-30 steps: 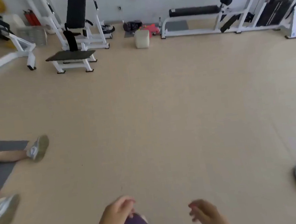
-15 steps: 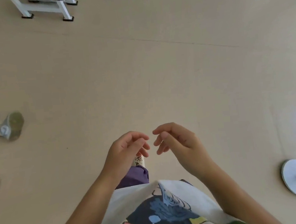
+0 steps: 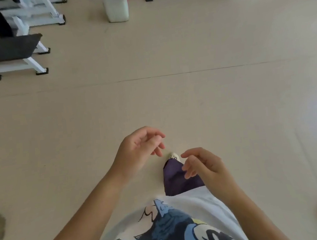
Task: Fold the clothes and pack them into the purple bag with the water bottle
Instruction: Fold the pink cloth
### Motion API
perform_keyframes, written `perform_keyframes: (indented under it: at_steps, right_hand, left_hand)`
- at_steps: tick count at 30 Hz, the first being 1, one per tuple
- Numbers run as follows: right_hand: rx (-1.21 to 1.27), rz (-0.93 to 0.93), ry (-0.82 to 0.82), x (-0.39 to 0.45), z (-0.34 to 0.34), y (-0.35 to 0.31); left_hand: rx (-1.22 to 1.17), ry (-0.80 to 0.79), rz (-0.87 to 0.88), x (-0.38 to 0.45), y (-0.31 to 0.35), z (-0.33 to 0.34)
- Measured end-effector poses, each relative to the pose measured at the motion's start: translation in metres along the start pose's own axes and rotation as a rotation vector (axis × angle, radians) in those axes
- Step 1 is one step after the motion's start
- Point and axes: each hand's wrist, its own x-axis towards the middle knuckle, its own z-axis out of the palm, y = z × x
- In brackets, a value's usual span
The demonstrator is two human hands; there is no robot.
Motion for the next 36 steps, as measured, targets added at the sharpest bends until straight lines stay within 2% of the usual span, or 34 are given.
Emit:
perform_keyframes:
  at_steps: [8,16,21,27,32,36]
  right_hand:
    - [-0.098,-0.166,-0.206,0.234,-0.045,-0.120]
    - [-0.119,-0.254,-0.219,0.481,-0.073,-0.213]
    - [-0.133,-0.164,-0.163,0.618,-0.113,-0.267]
    - [-0.118,-0.050,-0.024,0.750,-0.184,-0.297]
    - [-0.053,-0.042,0.070,0.884,-0.240,-0.312]
    - [-0.030,-0.024,0.008,0.998,-0.277,-0.355]
  left_hand:
    - [0.008,0.129,-0.090,0.183,0.055,-0.039]
    - [-0.091,0.270,-0.097,0.401,0.084,-0.089]
    - [-0.085,0.166,-0.061,0.556,0.149,-0.123]
    - [-0.060,-0.011,0.034,0.753,0.241,-0.131]
    - [-0.045,-0.038,0.065,0.921,0.282,-0.129]
    - [-0.016,-0.006,-0.009,1.026,0.318,-0.136]
